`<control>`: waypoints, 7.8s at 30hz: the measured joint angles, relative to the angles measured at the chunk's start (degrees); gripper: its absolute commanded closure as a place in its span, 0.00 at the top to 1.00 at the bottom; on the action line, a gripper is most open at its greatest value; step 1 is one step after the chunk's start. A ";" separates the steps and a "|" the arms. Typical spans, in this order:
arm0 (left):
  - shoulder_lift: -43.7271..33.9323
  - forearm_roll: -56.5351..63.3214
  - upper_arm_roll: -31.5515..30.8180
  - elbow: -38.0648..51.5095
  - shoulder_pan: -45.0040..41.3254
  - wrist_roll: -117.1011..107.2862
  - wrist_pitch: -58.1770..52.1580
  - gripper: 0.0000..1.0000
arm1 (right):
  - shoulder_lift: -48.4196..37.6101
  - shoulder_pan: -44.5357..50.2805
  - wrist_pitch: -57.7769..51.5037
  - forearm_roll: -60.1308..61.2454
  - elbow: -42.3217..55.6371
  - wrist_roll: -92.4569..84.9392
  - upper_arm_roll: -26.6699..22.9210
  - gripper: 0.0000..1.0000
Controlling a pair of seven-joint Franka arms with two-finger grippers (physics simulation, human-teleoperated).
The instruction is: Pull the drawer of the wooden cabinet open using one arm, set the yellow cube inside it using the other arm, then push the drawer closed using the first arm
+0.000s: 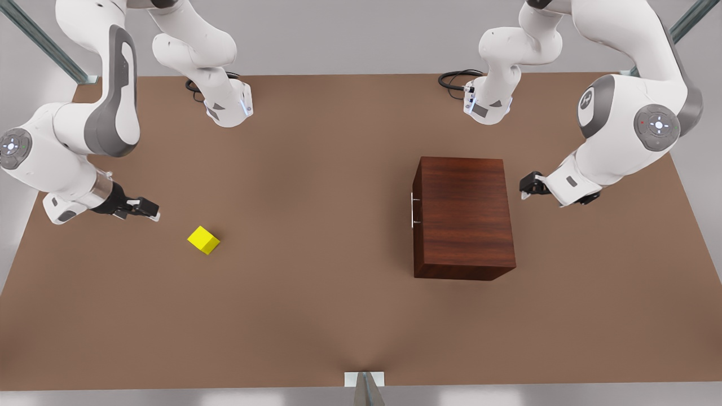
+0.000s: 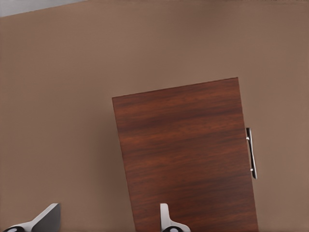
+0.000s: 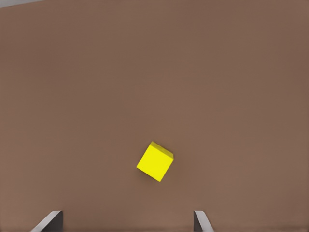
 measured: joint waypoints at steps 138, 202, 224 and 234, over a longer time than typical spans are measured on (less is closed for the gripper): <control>-2.96 -0.79 3.30 -6.30 -0.41 -20.72 5.74 1.00 | 11.88 1.93 37.65 -9.52 -22.40 29.51 0.52 1.00; -6.52 -0.22 6.65 -10.47 -1.62 -7.49 -1.58 1.00 | 19.81 -1.31 49.05 -8.28 -25.47 20.72 2.19 0.83; -6.50 -0.14 6.39 -10.47 -0.83 -7.17 -1.78 1.00 | 17.59 -2.11 48.53 -8.01 -28.75 20.25 2.20 0.76; -6.41 -0.13 6.31 -10.39 -1.06 -7.17 -1.74 1.00 | 13.62 -1.66 41.33 -7.44 -25.98 20.07 2.17 0.75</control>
